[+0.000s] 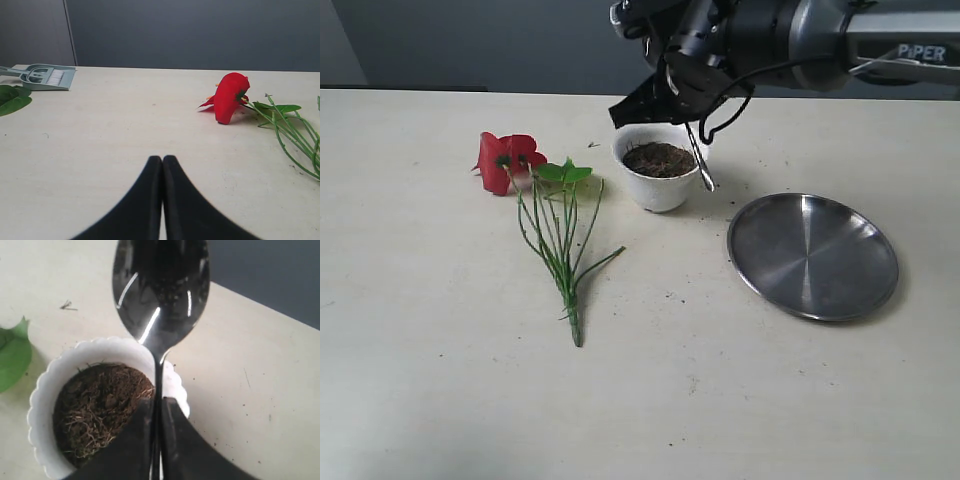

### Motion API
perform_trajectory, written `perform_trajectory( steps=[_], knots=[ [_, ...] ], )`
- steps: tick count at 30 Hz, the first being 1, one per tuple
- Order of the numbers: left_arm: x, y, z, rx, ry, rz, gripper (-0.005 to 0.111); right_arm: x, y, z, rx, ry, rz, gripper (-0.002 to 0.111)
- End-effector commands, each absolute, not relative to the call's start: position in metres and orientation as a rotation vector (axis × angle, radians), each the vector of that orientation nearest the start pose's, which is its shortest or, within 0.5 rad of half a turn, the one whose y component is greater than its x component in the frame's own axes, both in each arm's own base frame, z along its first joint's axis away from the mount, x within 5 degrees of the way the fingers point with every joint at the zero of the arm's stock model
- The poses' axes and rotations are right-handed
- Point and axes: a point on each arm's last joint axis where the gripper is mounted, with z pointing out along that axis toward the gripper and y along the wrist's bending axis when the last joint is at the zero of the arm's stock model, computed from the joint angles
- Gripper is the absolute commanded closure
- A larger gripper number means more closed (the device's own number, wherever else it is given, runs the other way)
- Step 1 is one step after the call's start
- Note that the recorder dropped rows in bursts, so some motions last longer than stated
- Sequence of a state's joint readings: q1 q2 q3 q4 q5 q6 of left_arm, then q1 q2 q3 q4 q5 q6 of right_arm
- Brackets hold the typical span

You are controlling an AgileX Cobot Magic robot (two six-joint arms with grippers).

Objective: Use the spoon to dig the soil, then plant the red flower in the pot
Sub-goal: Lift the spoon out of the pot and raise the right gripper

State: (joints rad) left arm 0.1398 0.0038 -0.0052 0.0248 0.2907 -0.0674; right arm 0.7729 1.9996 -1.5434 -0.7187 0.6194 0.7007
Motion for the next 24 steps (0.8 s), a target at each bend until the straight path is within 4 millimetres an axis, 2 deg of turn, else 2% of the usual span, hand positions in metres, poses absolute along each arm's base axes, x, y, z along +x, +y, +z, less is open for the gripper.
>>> perform_trajectory(
  steps=[1,11,15,16,19,24],
  knots=[
    [0.054,0.008,0.187,-0.164,1.761,0.077,0.106,0.341,0.279,0.259,-0.559,2.231,-0.047,0.109],
    [0.054,0.008,0.187,-0.164,1.761,0.077,0.106,0.332,0.258,0.294,-0.478,2.207,-0.144,0.109],
    [0.054,0.008,0.187,-0.164,1.761,0.077,0.106,0.339,0.233,0.307,-0.313,2.26,-0.077,0.109],
    [0.054,0.008,0.187,-0.164,1.761,0.077,0.106,0.342,0.222,0.312,-0.273,2.275,-0.058,0.109],
    [0.054,0.008,0.187,-0.164,1.761,0.077,0.106,0.343,0.201,0.321,-0.251,2.301,-0.131,0.109],
    [0.054,0.008,0.187,-0.164,1.761,0.077,0.106,0.342,0.193,0.323,-0.265,2.331,-0.161,0.109]
  ],
)
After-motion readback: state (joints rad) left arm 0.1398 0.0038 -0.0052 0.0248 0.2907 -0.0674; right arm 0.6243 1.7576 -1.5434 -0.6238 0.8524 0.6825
